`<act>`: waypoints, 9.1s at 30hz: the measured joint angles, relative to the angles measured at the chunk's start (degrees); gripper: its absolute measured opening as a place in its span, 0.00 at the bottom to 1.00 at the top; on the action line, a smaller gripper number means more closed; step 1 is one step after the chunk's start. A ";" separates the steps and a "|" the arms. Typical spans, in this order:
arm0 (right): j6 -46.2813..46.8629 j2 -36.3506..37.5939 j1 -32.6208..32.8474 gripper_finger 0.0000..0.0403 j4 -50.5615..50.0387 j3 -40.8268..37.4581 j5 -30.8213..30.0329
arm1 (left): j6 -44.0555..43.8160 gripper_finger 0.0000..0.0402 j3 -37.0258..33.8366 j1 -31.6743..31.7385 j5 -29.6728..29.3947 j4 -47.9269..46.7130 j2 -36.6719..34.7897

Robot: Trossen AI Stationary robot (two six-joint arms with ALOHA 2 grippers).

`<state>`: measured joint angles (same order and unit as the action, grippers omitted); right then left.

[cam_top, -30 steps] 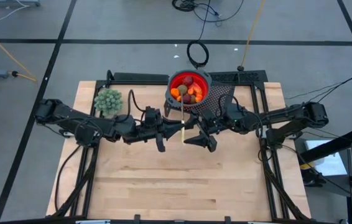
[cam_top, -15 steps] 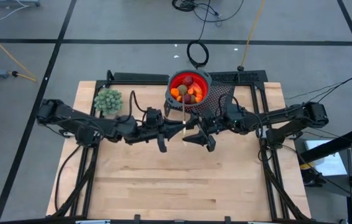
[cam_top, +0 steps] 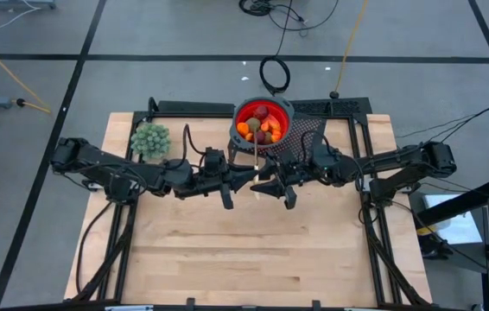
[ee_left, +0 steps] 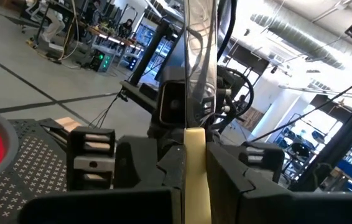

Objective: Pick & Place Fruit
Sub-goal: Put the white table knife on the shelf

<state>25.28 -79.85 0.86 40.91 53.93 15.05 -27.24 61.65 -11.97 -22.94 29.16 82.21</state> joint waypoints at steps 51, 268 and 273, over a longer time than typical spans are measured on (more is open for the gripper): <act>-1.01 5.80 0.02 0.16 -12.49 -0.07 -5.92 | 3.21 0.47 0.04 1.73 3.37 -4.07 -0.94; 53.64 -6.86 -23.39 0.22 -98.98 24.24 -18.19 | 22.90 0.47 -24.59 17.16 -2.89 -22.88 -30.97; 53.62 -6.86 -23.39 0.21 -97.99 24.24 -18.21 | 22.88 0.47 -24.59 17.14 -2.89 -22.88 -30.97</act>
<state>78.89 -86.72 -22.52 -57.08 78.17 -3.16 -4.36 37.06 5.17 -25.82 6.28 51.24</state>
